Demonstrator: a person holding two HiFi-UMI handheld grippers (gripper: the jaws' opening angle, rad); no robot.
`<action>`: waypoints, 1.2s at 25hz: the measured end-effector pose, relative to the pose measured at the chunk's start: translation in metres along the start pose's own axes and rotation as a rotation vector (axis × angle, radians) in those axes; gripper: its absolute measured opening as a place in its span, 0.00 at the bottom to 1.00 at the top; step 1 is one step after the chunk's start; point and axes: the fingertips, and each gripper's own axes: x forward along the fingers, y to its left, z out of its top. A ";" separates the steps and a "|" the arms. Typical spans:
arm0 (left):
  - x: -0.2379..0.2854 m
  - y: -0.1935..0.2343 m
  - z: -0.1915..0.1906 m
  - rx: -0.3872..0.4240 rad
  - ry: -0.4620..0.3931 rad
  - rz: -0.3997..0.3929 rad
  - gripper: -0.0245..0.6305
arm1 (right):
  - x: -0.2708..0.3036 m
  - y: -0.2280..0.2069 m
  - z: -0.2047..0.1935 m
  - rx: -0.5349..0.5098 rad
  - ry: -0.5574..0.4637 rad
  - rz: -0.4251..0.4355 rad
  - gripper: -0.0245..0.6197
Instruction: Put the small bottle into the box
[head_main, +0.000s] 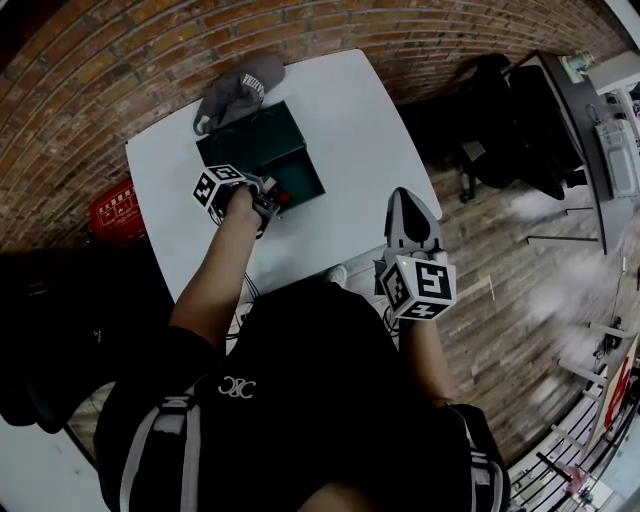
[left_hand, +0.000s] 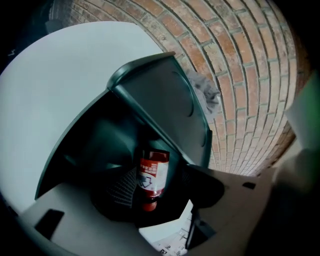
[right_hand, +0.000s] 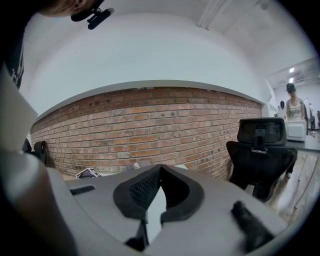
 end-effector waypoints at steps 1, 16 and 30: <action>-0.003 -0.002 -0.002 0.004 -0.001 -0.012 0.45 | 0.000 0.000 0.000 0.000 -0.001 0.002 0.08; -0.077 -0.081 -0.014 0.262 -0.141 -0.382 0.06 | 0.013 0.023 0.009 -0.001 -0.029 0.108 0.08; -0.214 -0.210 -0.061 1.215 -0.679 -0.507 0.06 | 0.031 0.047 0.026 0.013 -0.089 0.214 0.08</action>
